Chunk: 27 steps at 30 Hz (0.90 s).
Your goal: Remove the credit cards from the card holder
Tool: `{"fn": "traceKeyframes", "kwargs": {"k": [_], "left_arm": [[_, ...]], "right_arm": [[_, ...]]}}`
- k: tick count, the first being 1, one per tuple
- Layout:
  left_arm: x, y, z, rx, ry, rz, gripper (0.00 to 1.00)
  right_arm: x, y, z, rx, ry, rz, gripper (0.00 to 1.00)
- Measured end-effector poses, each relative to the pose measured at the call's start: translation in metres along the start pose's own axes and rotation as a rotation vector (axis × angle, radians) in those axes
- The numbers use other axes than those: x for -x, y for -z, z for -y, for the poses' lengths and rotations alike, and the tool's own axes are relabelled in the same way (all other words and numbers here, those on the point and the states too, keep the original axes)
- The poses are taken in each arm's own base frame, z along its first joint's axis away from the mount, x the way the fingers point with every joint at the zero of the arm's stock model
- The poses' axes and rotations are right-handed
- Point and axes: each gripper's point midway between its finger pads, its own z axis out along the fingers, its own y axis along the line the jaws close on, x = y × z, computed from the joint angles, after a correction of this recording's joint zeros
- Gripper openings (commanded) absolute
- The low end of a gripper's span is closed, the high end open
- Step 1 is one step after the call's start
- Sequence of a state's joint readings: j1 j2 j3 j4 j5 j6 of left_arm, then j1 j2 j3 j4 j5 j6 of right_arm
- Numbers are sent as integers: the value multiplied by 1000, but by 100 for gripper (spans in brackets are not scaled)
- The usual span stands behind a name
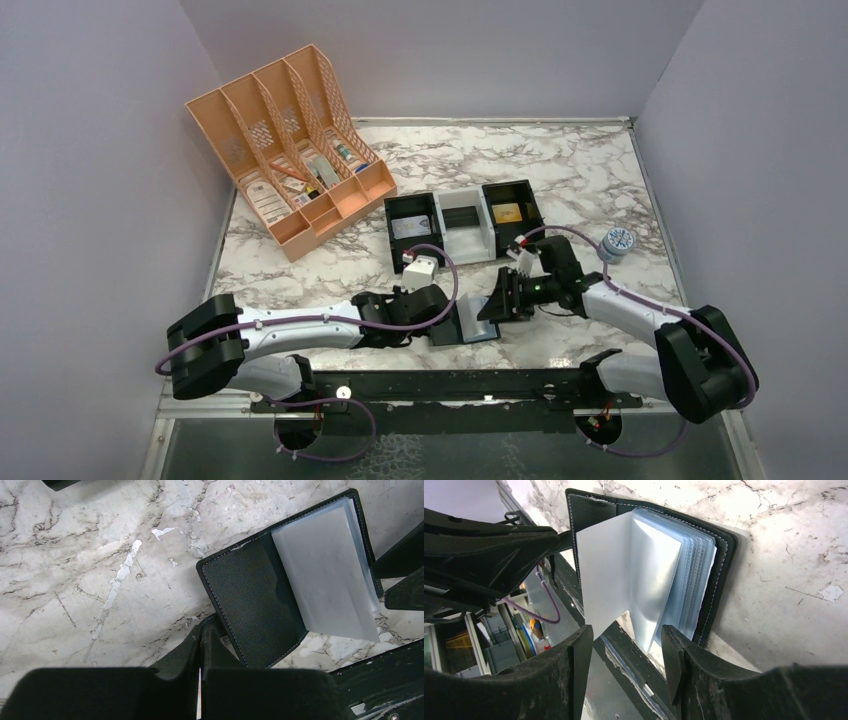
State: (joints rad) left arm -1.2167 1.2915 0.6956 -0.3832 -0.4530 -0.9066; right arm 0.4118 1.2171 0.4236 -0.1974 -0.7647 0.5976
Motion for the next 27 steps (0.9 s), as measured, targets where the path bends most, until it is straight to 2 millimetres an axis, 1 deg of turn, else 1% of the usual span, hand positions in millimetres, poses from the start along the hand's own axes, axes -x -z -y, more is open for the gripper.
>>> {"fn": "traceKeyframes", "kwargs": {"k": [6, 10, 15, 18, 21, 26, 27], "left_arm": [[0, 0, 0, 0, 0, 0, 0], [0, 0, 0, 1, -1, -1, 0], [-5, -4, -1, 12, -9, -15, 0], [-7, -5, -1, 11, -10, -26, 0], [-6, -5, 4, -5, 8, -22, 0], [-1, -6, 8, -33, 84, 0, 0], [-2, -5, 6, -37, 103, 4, 2]], "right_arm": [[-7, -7, 3, 20, -25, -39, 53], [-8, -8, 0, 48, -28, -48, 52], [-8, -10, -13, 103, -6, -55, 52], [-12, -16, -22, 126, 11, -82, 53], [-15, -30, -35, 138, 34, -135, 53], [-9, -48, -53, 163, 70, -142, 56], [-6, -50, -54, 164, 69, -134, 56]]}}
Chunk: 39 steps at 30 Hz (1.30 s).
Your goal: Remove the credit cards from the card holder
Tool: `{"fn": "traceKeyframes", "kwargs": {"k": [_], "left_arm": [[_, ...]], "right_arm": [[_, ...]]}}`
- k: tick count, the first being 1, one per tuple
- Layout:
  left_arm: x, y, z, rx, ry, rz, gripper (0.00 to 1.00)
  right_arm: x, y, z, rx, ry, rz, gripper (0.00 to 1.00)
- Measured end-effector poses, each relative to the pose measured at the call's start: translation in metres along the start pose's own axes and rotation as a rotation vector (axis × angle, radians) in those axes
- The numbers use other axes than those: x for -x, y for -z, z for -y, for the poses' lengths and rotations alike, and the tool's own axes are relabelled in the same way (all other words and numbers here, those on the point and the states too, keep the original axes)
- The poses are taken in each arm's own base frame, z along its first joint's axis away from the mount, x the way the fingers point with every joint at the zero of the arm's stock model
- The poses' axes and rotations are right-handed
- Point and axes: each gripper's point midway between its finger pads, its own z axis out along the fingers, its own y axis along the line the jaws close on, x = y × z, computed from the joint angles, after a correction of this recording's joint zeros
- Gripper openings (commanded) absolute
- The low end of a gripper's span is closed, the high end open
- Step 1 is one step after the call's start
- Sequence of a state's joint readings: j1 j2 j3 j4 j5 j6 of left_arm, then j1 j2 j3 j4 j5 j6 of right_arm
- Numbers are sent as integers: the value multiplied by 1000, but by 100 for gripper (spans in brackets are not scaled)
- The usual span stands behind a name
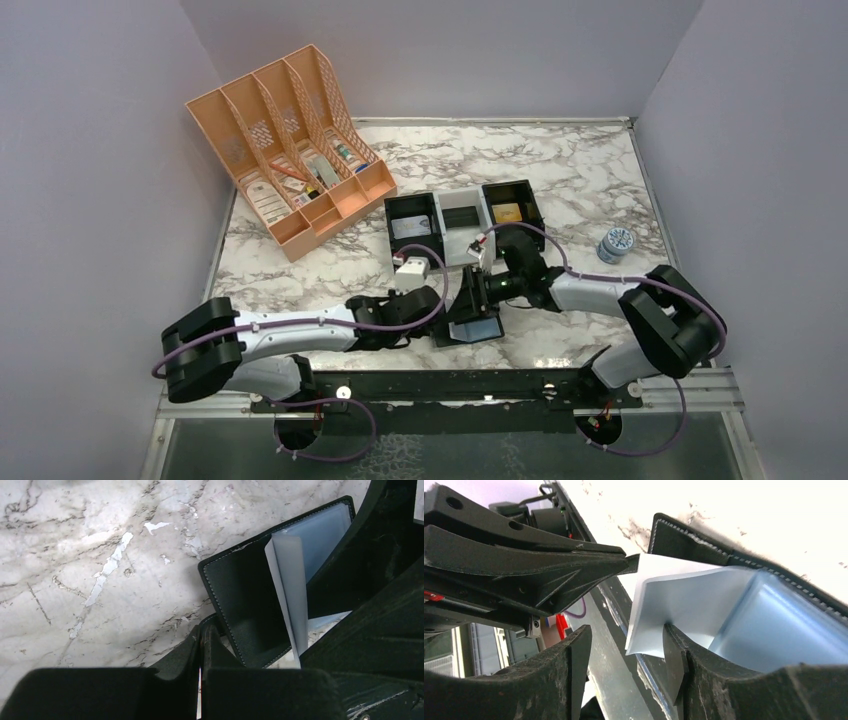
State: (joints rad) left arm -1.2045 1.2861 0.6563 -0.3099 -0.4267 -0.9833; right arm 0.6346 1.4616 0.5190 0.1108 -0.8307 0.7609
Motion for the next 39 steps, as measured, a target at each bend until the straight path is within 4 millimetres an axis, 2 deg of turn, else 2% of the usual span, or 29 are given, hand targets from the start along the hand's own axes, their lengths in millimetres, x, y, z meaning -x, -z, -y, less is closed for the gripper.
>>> {"fn": "traceKeyframes", "kwargs": {"k": [4, 5, 8, 10, 12, 14, 16, 23, 26, 28, 31, 34, 37, 39], "left_arm": [[-7, 1, -12, -18, 69, 7, 14], [-8, 0, -14, -22, 81, 8, 20], [-10, 1, -19, -47, 125, 17, 49], [-11, 1, -18, -75, 151, 22, 62], [-10, 2, -12, -118, 175, 30, 70], [-10, 3, -6, -165, 196, 35, 73], [-11, 3, 1, -206, 214, 36, 74], [-19, 3, 12, -306, 256, 21, 74], [-17, 4, 16, -324, 264, 25, 73], [-17, 4, 16, -326, 264, 26, 69], [-18, 2, 15, -307, 255, 15, 56], [-19, -5, 17, -263, 238, -8, 50], [-17, -11, 21, -227, 215, -21, 38], [-14, -15, 23, -195, 197, -25, 36]], "right_arm": [[6, -7, 3, 6, -27, 15, 60], [7, -8, 3, 9, -32, 19, 60], [6, -11, 10, -6, -55, 34, 60], [4, -12, 17, -25, -81, 42, 61], [1, -13, 23, -41, -104, 52, 61], [1, -13, 25, -47, -119, 63, 62], [2, -13, 26, -47, -131, 76, 60], [4, -14, 34, -75, -181, 122, 41], [6, -14, 36, -88, -198, 136, 37], [7, -14, 37, -91, -200, 141, 37], [8, -14, 38, -94, -200, 146, 38], [9, -12, 37, -102, -197, 158, 39], [13, -6, 29, -101, -178, 181, 41], [19, -1, 24, -120, -157, 201, 43]]}}
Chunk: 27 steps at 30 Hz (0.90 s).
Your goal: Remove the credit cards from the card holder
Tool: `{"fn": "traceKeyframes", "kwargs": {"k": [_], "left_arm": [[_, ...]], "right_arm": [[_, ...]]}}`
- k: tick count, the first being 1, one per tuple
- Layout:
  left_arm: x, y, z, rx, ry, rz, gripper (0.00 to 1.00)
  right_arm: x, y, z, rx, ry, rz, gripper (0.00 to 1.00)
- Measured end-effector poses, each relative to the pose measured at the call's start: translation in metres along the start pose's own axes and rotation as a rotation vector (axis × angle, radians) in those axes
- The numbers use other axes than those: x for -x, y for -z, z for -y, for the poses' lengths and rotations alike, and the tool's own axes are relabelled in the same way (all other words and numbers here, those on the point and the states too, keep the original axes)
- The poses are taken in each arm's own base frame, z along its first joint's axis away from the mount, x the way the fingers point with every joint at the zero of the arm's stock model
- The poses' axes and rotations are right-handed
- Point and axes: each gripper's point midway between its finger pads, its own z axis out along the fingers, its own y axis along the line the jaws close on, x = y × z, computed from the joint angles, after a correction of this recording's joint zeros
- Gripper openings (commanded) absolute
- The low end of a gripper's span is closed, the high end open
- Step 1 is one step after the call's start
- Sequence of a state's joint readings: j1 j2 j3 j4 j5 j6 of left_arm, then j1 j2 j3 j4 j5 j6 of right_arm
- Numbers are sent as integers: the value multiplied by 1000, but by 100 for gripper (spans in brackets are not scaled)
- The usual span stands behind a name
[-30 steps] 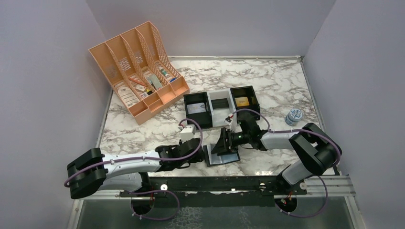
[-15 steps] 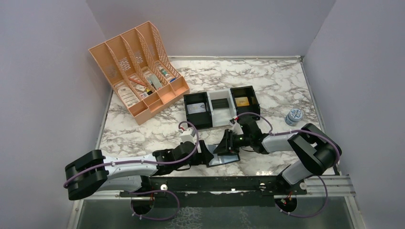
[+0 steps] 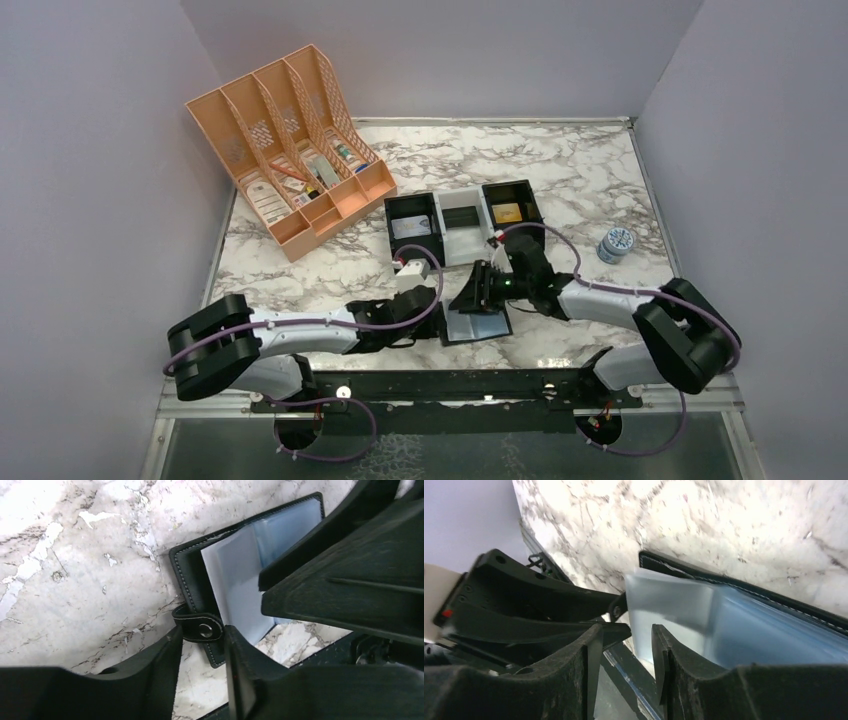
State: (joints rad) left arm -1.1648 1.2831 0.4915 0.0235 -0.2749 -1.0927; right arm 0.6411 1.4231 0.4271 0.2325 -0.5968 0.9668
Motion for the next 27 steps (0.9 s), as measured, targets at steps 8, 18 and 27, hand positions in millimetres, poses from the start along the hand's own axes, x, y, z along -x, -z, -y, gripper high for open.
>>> {"fn": "traceKeyframes", "kwargs": {"k": [8, 18, 27], "left_arm": [[5, -4, -8, 73, -36, 14, 32], [3, -15, -8, 112, -104, -10, 8], [3, -14, -11, 129, -137, -19, 2]], "right_arm": [[54, 38, -7, -179, 132, 236, 48], [56, 78, 50, -462, 109, 287, 48], [44, 83, 61, -483, 101, 241, 50]]}}
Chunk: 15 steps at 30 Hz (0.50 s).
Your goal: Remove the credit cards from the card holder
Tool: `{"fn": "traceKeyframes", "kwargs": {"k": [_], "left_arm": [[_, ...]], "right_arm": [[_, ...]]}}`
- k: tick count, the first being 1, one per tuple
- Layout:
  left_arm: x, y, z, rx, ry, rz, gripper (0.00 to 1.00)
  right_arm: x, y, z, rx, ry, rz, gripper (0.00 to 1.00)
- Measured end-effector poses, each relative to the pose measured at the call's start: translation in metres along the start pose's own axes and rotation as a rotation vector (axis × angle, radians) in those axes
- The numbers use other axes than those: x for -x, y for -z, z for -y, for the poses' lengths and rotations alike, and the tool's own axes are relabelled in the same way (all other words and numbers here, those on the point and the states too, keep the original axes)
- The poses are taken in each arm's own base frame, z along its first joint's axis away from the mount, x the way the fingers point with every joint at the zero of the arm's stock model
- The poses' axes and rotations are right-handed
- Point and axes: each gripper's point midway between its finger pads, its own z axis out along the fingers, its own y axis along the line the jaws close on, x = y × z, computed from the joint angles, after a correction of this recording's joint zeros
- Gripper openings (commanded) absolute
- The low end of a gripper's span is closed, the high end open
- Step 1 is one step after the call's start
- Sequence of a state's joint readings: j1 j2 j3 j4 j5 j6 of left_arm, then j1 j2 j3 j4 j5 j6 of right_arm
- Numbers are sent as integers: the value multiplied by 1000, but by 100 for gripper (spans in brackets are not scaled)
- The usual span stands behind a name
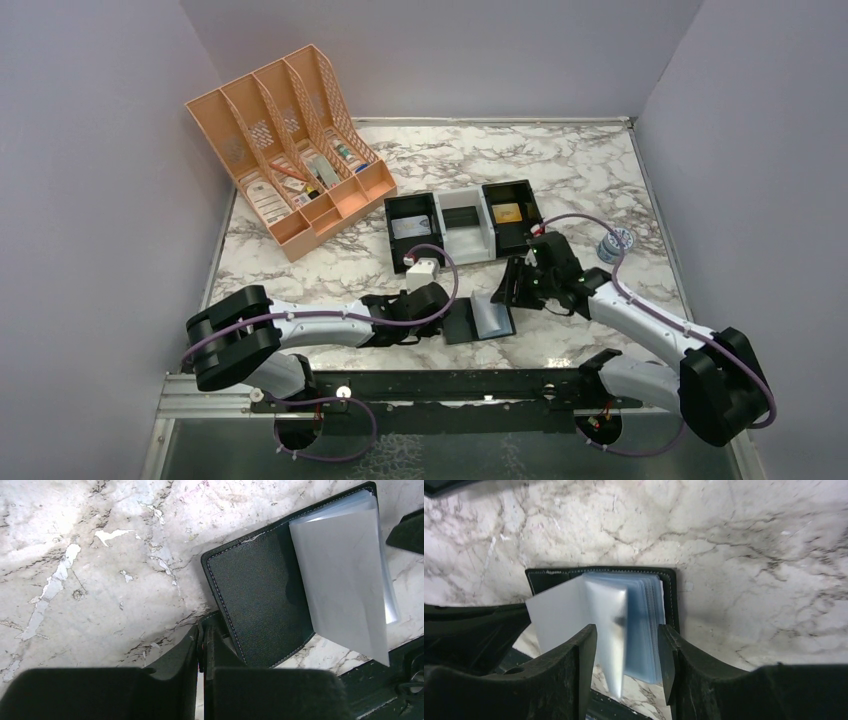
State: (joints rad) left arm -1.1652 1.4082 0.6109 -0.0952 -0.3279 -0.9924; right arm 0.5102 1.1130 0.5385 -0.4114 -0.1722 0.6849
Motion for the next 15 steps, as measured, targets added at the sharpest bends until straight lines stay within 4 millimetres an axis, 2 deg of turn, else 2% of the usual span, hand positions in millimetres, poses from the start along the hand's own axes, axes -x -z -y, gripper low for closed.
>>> {"fn": "traceKeyframes", "kwargs": {"k": [7, 15], "left_arm": [[0, 0, -2, 4, -16, -2, 0], [-2, 0, -5, 14, -33, -10, 0]], "right_arm": [[-37, -4, -4, 98, -19, -128, 51], [-46, -5, -15, 183, -31, -175, 51]]}}
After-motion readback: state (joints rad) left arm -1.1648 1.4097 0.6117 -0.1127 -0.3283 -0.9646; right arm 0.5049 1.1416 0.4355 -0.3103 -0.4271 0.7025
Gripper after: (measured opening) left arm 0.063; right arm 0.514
